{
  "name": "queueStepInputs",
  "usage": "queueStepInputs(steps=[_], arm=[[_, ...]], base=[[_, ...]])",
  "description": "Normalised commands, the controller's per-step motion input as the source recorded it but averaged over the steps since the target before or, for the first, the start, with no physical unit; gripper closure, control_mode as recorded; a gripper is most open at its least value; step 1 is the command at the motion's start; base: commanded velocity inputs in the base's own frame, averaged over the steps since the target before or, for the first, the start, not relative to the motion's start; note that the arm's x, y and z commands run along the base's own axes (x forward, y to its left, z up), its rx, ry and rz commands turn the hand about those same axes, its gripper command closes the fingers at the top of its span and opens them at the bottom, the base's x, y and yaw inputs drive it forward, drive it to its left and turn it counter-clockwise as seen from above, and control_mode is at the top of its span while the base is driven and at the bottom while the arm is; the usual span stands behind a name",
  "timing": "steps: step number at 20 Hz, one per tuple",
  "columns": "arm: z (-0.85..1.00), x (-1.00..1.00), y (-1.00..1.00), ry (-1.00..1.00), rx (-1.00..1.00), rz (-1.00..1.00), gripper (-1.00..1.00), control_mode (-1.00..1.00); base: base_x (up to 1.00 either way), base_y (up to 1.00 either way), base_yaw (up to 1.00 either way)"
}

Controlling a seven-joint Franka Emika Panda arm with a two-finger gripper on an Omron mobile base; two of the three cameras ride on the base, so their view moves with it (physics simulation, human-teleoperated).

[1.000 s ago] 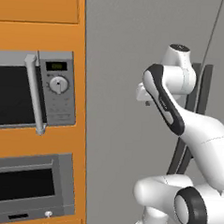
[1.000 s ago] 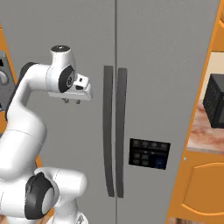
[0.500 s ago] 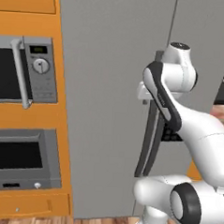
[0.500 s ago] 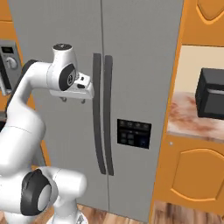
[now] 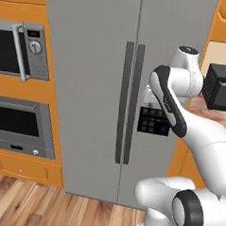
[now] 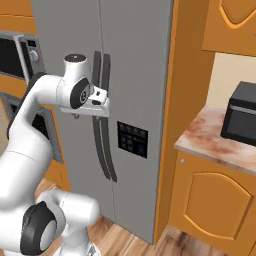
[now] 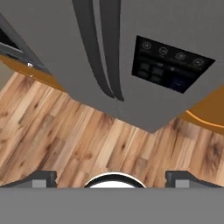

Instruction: Open the fridge, remove the tangerine, eggplant, and steak, and place them on any counter.

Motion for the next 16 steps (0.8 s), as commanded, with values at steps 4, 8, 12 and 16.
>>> queueStepInputs(steps=[4, 8, 12, 16], arm=[[0.00, 0.00, 0.00, 0.00, 0.00, 0.00, -1.00, 1.00], [0.00, 0.00, 0.00, 0.00, 0.00, 0.00, -1.00, 1.00], [0.00, 0.00, 0.00, 0.00, 0.00, 0.00, -1.00, 1.00], [0.00, 0.00, 0.00, 0.00, 0.00, 0.00, -1.00, 1.00]], base=[[0.03, -0.65, 0.31], [0.42, -0.07, 0.04], [0.71, -0.07, 0.00], [0.63, -0.18, 0.06]])
